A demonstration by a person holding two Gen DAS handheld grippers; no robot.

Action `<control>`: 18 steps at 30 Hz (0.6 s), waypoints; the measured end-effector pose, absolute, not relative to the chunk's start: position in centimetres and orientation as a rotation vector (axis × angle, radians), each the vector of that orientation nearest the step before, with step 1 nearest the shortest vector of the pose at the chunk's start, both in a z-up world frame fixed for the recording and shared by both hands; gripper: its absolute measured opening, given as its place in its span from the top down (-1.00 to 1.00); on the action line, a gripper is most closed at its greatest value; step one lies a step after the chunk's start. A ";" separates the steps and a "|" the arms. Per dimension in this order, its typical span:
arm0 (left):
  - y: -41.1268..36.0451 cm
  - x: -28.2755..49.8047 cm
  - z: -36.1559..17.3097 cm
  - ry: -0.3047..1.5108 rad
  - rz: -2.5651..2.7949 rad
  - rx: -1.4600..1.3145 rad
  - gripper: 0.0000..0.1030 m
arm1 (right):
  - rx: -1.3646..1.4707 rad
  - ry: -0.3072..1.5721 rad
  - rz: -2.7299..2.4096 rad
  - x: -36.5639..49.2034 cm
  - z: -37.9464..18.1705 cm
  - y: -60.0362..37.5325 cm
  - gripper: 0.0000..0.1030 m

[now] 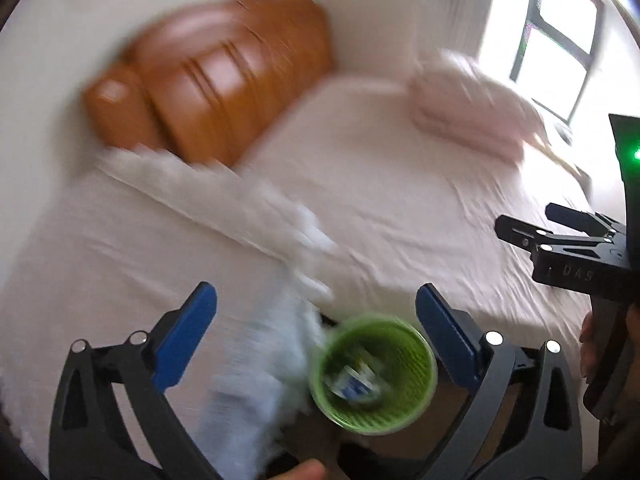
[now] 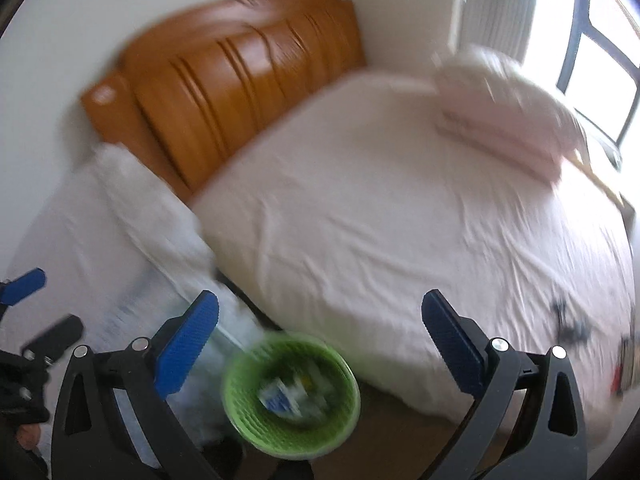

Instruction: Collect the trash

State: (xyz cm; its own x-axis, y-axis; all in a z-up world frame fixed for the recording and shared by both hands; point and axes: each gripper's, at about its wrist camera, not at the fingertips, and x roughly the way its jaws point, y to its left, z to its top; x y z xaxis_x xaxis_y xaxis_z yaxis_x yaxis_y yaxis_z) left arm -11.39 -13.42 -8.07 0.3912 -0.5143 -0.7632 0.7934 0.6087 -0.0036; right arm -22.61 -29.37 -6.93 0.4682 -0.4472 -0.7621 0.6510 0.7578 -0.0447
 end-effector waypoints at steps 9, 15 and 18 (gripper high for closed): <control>-3.2 -4.2 4.2 0.624 -0.593 0.179 -0.85 | 0.095 0.569 -0.484 -13.6 5.6 -20.7 -0.96; 1.1 -1.6 7.3 0.551 -0.428 0.132 -0.85 | 0.027 0.474 -0.403 -10.9 9.9 -15.9 -0.96; 2.4 -0.7 7.0 0.574 -0.422 0.108 -0.85 | 0.026 0.471 -0.378 -10.3 9.9 -14.5 -0.96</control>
State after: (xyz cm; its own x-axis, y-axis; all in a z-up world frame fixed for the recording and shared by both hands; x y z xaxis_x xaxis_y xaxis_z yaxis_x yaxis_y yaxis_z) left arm -0.70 2.39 7.05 0.7571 -0.3565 -0.5474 0.4157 0.9093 -0.0173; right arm -10.29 -14.52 9.93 0.8233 -0.3492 -0.4476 0.3611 0.9305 -0.0618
